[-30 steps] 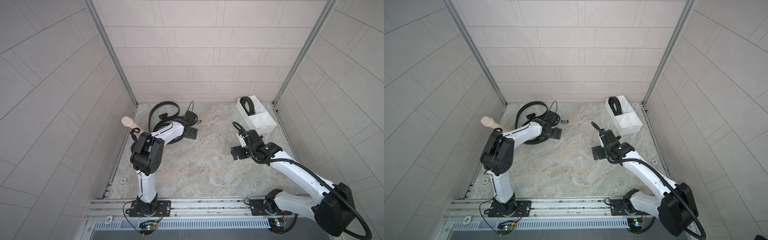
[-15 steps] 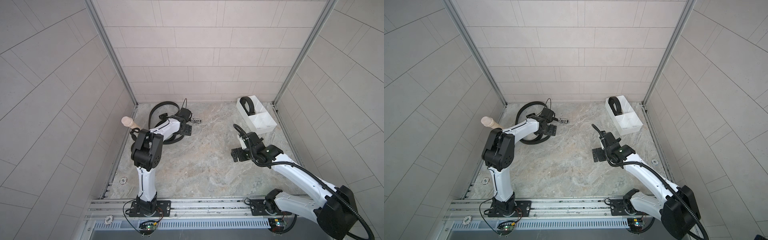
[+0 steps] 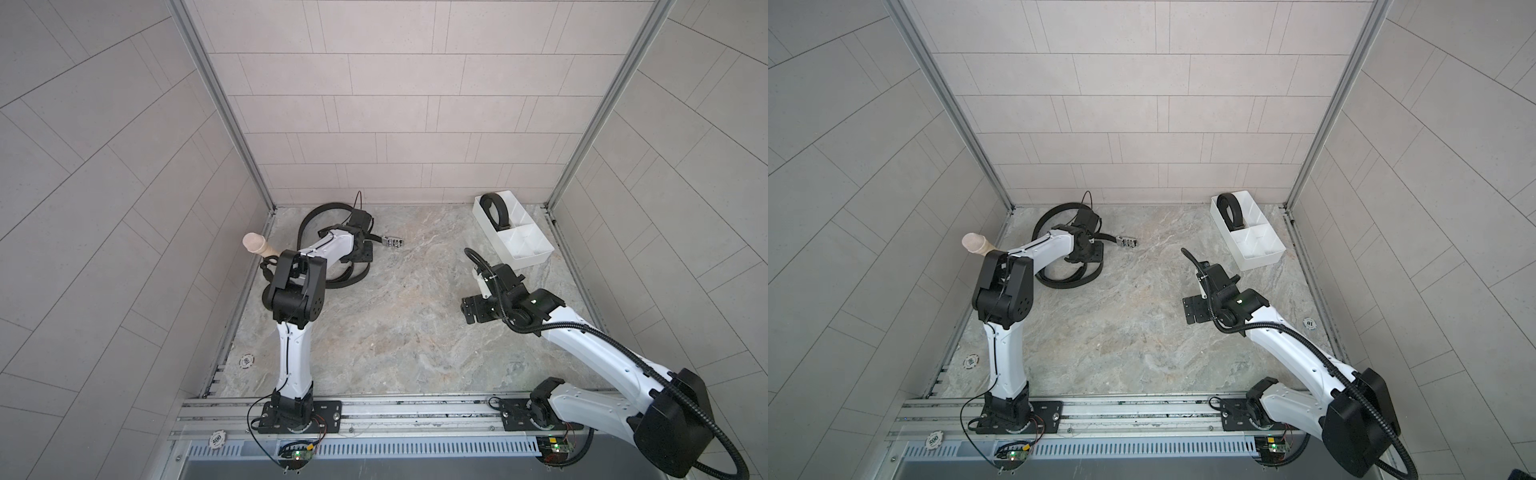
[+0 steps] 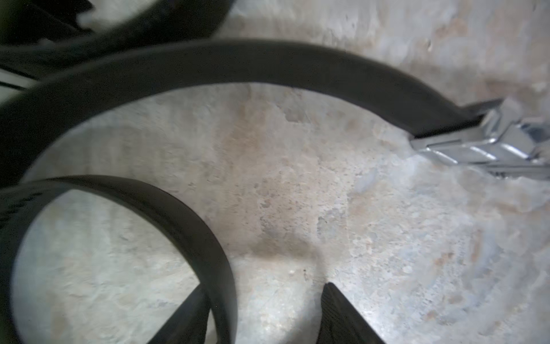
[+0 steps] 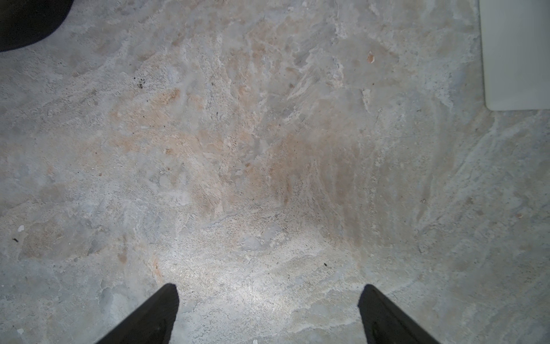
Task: Place the belts into the storage roll
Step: Move the belt at the center of the board.
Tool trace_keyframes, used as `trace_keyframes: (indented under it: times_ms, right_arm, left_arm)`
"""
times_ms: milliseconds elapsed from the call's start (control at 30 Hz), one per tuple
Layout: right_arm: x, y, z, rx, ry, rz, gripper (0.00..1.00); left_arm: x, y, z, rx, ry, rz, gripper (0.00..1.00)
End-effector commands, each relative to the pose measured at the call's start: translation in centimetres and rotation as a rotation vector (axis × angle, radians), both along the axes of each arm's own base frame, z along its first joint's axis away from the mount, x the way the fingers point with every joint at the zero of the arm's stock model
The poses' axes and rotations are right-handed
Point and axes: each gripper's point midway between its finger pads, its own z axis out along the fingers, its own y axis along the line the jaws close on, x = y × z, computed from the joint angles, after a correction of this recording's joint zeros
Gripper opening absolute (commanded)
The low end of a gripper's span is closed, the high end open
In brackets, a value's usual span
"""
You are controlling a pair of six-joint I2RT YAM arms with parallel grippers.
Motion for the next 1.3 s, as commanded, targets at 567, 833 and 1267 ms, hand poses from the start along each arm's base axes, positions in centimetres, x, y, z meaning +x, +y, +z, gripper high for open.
trace_keyframes:
  times_ms: [567, 833, 1267]
  right_arm:
    - [0.2, -0.7, 0.1, -0.047, -0.011, -0.017, 0.97]
    - [1.9, 0.3, -0.9, -0.037, 0.008, -0.03, 0.97]
    - [7.8, 10.7, -5.4, -0.127, 0.126, 0.132, 0.87]
  left_arm:
    - [-18.6, -21.8, -1.0, -0.343, 0.199, -0.368, 0.64]
    - [-20.3, -19.4, 7.3, -0.362, 0.05, -0.43, 0.93]
    - [-13.5, -1.5, 8.4, -0.158, -0.089, 0.004, 0.96]
